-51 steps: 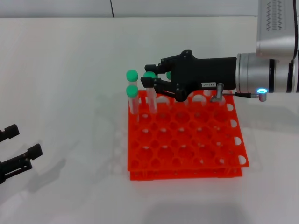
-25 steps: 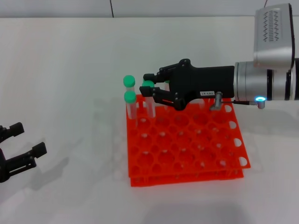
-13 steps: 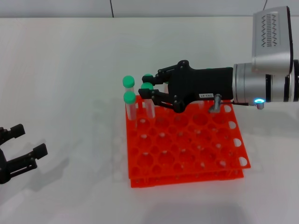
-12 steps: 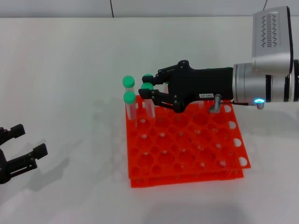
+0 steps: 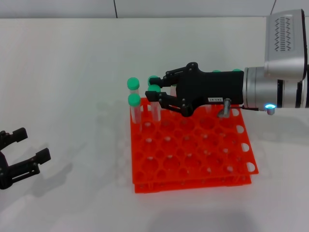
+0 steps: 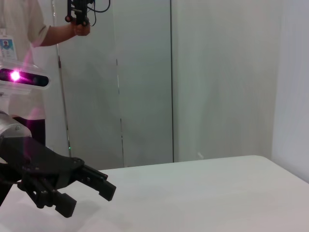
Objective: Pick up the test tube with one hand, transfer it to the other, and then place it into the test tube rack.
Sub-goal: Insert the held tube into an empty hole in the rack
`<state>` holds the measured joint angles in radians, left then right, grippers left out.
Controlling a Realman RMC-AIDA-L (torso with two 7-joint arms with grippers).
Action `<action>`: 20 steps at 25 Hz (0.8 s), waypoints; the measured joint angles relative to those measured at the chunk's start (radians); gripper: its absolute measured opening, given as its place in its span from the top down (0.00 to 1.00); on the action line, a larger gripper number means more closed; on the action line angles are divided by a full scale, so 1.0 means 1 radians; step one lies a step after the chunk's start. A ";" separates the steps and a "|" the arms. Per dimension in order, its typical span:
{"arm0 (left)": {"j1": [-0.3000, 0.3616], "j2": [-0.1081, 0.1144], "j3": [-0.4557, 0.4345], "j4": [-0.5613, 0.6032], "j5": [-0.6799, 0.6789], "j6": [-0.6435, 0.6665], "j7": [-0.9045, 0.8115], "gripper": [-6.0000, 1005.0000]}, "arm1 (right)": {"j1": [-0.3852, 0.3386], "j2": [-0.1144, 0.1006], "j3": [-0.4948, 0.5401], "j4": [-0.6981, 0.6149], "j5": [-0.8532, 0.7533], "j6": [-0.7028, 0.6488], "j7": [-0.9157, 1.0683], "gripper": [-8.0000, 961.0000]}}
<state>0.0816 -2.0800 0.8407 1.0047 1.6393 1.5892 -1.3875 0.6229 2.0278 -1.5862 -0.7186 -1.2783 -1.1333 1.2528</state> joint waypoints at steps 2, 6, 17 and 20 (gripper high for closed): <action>-0.001 0.000 0.000 0.000 0.000 0.000 0.000 0.11 | 0.000 0.000 0.000 0.000 0.000 0.001 0.000 0.74; -0.003 0.000 0.000 0.000 0.001 0.000 0.000 0.11 | 0.000 0.000 0.000 0.002 0.001 0.001 -0.001 0.74; -0.003 0.000 0.000 -0.002 0.002 0.000 -0.001 0.11 | -0.003 0.000 -0.001 0.003 0.001 0.001 -0.001 0.74; -0.003 -0.001 0.000 -0.002 0.002 0.000 -0.001 0.11 | -0.005 0.000 -0.002 0.001 0.001 0.001 -0.001 0.74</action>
<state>0.0782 -2.0815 0.8406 1.0031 1.6414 1.5892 -1.3883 0.6176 2.0279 -1.5886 -0.7173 -1.2777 -1.1320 1.2516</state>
